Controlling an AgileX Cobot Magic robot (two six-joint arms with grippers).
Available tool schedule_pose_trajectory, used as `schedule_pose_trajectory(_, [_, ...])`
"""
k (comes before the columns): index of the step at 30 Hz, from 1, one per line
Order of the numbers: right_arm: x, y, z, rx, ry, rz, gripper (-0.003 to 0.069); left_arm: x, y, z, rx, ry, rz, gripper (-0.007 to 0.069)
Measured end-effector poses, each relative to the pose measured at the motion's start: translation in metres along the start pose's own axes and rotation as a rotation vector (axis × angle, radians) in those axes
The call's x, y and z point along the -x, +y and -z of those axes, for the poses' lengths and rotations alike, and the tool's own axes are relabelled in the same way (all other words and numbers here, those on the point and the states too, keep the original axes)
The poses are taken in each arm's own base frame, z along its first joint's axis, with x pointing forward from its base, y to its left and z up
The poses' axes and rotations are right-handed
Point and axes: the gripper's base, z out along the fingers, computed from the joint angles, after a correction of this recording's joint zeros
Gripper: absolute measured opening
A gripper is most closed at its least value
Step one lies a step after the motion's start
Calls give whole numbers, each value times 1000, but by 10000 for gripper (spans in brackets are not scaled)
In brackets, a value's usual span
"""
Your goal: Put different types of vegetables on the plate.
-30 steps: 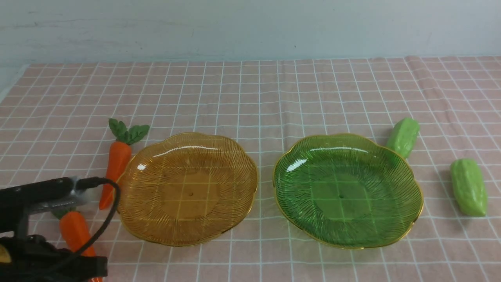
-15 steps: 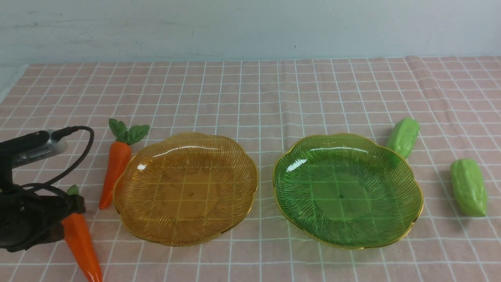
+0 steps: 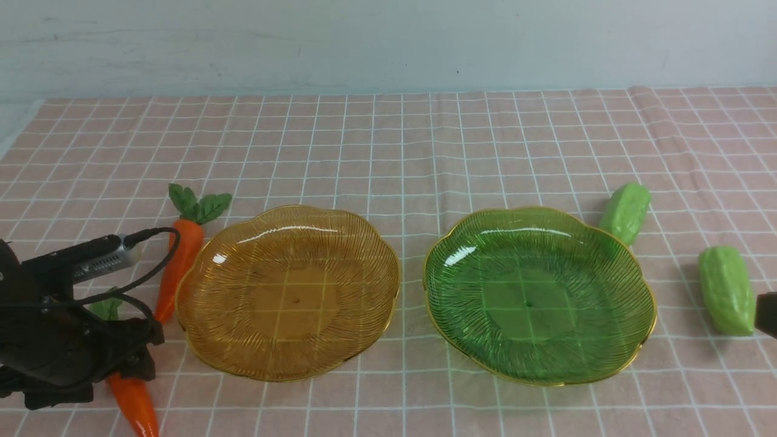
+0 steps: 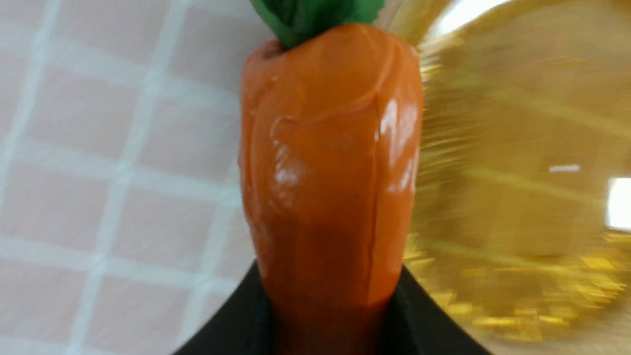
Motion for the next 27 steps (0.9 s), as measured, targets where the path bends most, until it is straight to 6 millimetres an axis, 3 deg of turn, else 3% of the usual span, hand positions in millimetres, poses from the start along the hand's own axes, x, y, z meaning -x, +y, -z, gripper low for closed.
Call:
schedule_pose_trajectory(3, [0,0,0,-1,-2,0,-17,6,-44,12,-102,-92,-168,199])
schedule_pose_trajectory(8, [0,0,0,-1,-4,0,-17,6,-77,-1,-154,-118,-293,200])
schedule_pose_trajectory(14, [0,0,0,-1,-4,0,-17,11,-85,-38,-132,-32,-307,246])
schedule_pose_trajectory(17, [0,0,0,-1,-4,0,-17,13,-86,-56,-112,51,-313,331])
schedule_pose_trajectory(23, [0,0,0,-1,-4,0,-17,28,-91,-51,-85,62,-362,509])
schedule_pose_trajectory(27, [-1,0,0,3,10,0,-17,55,-84,-35,-56,2,-281,509])
